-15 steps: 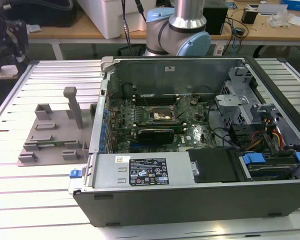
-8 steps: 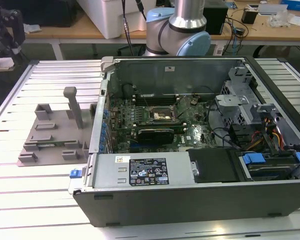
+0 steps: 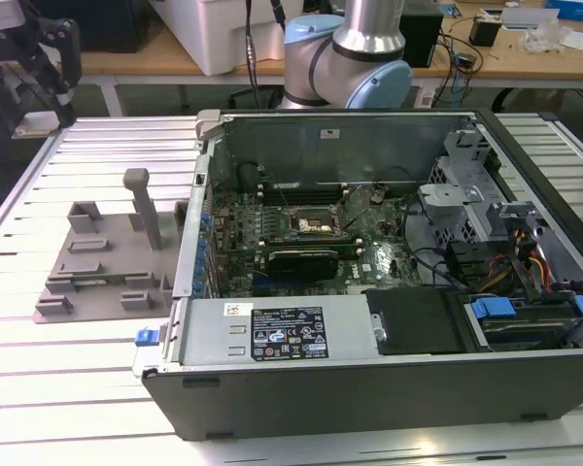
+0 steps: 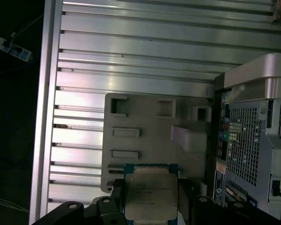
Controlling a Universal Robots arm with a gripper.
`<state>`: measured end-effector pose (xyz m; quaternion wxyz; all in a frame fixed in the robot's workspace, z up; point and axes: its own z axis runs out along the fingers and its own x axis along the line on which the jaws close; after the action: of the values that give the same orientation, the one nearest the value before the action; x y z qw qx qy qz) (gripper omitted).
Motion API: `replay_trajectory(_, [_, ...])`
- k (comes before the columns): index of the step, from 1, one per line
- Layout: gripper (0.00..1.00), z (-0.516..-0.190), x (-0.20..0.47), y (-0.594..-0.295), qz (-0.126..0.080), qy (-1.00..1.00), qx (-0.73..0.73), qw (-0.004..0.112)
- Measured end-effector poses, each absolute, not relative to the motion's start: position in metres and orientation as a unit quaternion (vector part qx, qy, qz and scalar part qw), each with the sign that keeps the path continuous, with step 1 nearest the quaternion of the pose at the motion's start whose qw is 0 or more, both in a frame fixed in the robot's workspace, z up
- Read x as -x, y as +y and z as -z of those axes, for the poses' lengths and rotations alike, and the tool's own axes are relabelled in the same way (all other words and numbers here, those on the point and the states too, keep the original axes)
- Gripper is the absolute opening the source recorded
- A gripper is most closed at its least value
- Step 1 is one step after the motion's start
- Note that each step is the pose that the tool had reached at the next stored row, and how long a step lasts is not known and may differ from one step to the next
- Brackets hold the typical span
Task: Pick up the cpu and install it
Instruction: 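Pick up the cpu and move it towards the insertion slot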
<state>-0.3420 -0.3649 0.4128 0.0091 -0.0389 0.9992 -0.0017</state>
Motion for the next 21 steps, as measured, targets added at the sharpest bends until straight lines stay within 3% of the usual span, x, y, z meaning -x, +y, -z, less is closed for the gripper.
replay_trajectory(21, [0.55, -0.413, 0.247, -0.365, 0.002, 0.999, 0.039, 0.009])
